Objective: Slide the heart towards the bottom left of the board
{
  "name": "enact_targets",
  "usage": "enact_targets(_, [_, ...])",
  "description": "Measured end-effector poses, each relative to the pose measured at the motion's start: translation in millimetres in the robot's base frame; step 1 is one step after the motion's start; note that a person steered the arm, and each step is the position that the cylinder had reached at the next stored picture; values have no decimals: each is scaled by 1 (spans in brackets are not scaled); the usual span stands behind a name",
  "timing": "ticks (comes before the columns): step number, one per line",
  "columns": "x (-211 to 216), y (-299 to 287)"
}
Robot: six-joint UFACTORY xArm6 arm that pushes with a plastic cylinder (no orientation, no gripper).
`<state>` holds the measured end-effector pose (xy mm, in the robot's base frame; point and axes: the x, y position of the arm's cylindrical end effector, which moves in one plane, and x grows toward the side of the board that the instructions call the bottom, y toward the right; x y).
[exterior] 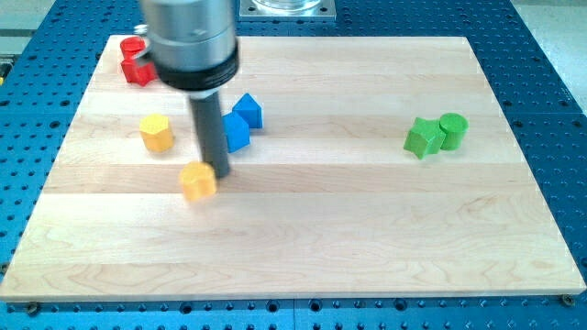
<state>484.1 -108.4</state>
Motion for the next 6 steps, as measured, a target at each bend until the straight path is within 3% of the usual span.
enact_targets(1, [43,-43])
enact_targets(2, [49,33])
enact_targets(3, [68,17])
enact_targets(4, [69,-62])
enact_targets(5, [82,-37])
enact_targets(6, [94,-72])
